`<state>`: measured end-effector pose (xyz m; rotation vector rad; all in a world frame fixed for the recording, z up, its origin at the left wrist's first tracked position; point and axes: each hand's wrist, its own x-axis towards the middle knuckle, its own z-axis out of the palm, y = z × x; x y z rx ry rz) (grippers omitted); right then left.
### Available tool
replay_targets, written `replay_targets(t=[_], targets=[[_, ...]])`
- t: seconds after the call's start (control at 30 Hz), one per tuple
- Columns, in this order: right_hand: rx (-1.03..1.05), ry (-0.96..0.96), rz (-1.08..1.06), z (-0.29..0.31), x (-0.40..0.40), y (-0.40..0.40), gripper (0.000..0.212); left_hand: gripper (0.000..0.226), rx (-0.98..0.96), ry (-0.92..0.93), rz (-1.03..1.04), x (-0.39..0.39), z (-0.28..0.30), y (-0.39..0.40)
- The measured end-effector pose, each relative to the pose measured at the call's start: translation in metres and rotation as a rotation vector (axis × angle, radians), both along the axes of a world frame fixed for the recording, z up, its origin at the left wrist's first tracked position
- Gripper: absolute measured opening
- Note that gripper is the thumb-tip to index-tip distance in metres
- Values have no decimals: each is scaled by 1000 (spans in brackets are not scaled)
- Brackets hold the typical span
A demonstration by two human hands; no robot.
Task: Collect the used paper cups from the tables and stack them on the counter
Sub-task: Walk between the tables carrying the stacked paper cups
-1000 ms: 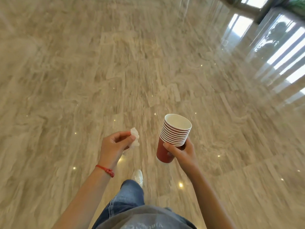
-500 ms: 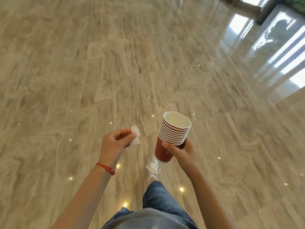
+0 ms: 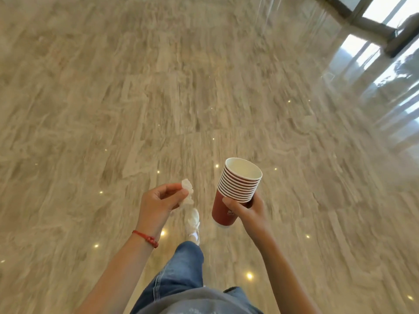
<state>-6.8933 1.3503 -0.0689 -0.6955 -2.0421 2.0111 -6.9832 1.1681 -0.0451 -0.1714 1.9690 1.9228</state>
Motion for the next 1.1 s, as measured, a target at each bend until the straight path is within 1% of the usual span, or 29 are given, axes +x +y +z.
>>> replay_targets(t=[0.17, 0.23, 0.33, 0.43, 0.47, 0.5, 0.63, 0.8, 1.0, 1.1], targets=[[4, -2, 12, -11, -139, 63, 37, 14, -12, -17, -1, -135, -17, 67], [5, -3, 4, -6, -197, 89, 43, 13, -26, -17, -12, -191, -14, 95], [22, -4, -1, 3, -279, 127, 45, 14, -25, 10, -29, -275, -3, 134], [-8, -2, -4, 8, -350, 164, 62, 14, -40, 26, -39, -351, 7, 171], [-20, -9, -4, 8, -371, 176, 65, 14, -41, 22, -37, -373, 8, 183], [-24, -20, -2, 7, -392, 189, 64, 14, -39, 14, -32, -395, 8, 195], [-31, -38, 24, 3, -482, 244, 43, 14, -32, -14, -15, -484, 3, 250], [-24, 4, 58, 4, -615, 323, 45, 17, -34, -12, 14, -609, -7, 329], [1, 40, 87, 38, -768, 417, 37, 18, -1, 34, 30, -759, 16, 418], [3, 31, 79, 40, -838, 452, 33, 16, 2, 42, 48, -829, 18, 453]])
